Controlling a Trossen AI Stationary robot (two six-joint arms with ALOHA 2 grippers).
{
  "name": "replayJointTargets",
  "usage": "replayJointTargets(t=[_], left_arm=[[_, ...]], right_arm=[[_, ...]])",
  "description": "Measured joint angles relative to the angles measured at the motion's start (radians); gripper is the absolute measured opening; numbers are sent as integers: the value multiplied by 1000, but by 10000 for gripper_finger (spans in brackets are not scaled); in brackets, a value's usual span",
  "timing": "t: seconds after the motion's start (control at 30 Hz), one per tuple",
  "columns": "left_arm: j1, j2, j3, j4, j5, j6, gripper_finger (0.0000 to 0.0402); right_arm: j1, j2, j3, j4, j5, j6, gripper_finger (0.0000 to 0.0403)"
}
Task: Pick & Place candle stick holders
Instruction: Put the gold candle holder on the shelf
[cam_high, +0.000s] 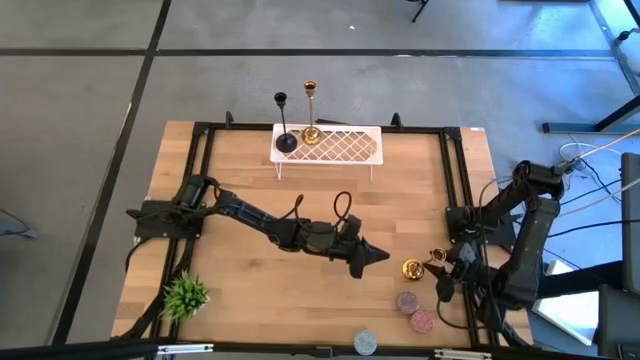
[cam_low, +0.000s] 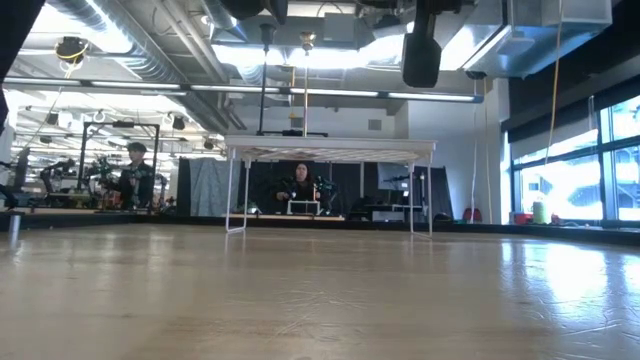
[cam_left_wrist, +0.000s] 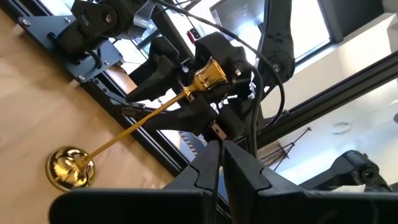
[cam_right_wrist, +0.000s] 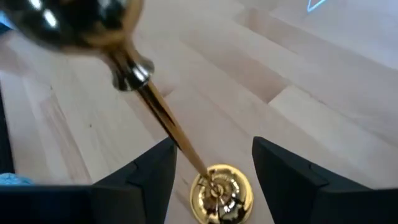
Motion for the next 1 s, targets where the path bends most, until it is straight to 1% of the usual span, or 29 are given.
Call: replayJointTargets(t=[0.1, 0.23, 0.33, 0.43, 0.57, 0.6, 0.63, 0.8, 0.9, 0.97, 1.0], left_arm=[[0, 0, 0, 0, 1, -3, 17], [0, 0, 0, 0, 3, -24, 17], [0, 0, 0, 0, 5, -29, 17], [0, 0, 0, 0, 5, -39, 17], [0, 0, 0, 0, 5, -44, 17], [0, 0, 0, 0, 5, -43, 17], [0, 0, 0, 0, 4, -43, 17], [0, 0, 0, -8, -28, -20, 17], [5, -10, -2, -37, -32, -2, 17], [16, -25, -2, -42, -26, 24, 17], [21, -45, -2, -72, -26, 41, 17]], right_arm=[[-5, 3, -3, -13, 28, 0, 212], [-22, 4, -30, 13, 44, 1, 210], [-34, 4, -45, 49, 64, 5, 189], [-42, 4, -49, 58, 67, 5, 141], [-47, 4, -49, 54, 67, 0, 44], [-47, 3, -51, 41, 71, -4, 25], [-49, 0, -50, 59, 77, -5, 17], [-80, -38, -45, 7, 78, -31, 15], [-115, -75, -20, -88, 84, -48, 15], [-142, -104, 2, -161, 108, -52, 15], [-156, -121, 16, -199, 126, -53, 15]])
